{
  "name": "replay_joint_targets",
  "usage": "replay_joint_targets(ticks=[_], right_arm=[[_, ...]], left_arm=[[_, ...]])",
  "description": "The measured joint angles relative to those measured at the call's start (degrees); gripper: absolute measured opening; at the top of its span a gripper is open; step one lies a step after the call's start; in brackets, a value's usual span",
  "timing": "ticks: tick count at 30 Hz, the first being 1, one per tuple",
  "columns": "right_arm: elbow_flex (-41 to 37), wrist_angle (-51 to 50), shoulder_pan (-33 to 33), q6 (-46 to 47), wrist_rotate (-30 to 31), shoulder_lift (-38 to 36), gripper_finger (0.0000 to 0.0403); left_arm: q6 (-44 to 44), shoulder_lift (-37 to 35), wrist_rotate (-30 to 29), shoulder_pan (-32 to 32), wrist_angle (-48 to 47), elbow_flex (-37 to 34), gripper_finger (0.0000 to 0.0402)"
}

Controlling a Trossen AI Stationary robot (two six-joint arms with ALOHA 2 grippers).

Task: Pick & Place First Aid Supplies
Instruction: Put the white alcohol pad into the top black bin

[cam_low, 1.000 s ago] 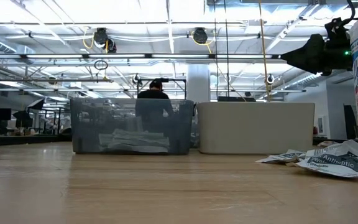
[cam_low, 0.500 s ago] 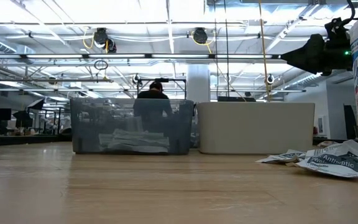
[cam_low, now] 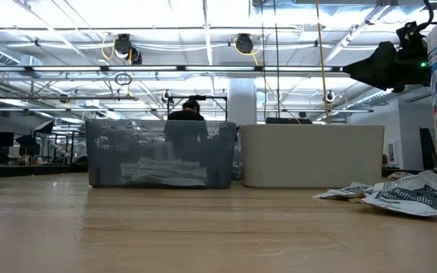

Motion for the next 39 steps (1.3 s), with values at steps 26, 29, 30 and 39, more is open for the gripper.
replay_joint_targets(ticks=[26,29,30,39], right_arm=[[0.0,0.0,0.0,0.0,0.0,0.0,0.0263],[0.0,0.0,0.0,0.0,0.0,0.0,0.0263],[0.0,0.0,0.0,0.0,0.0,0.0,0.0263],[0.0,0.0,0.0,0.0,0.0,0.0,0.0263]], left_arm=[[0.1,-1.0,-1.8,2.4,-2.2,1.3,0.0004],[2.4,-3.2,-2.3,3.6,-6.5,2.6,0.0003],[3.5,-4.2,-2.2,4.1,-7.3,2.8,0.0002],[11.6,-14.0,-2.4,11.2,-13.0,5.3,0.0001]])
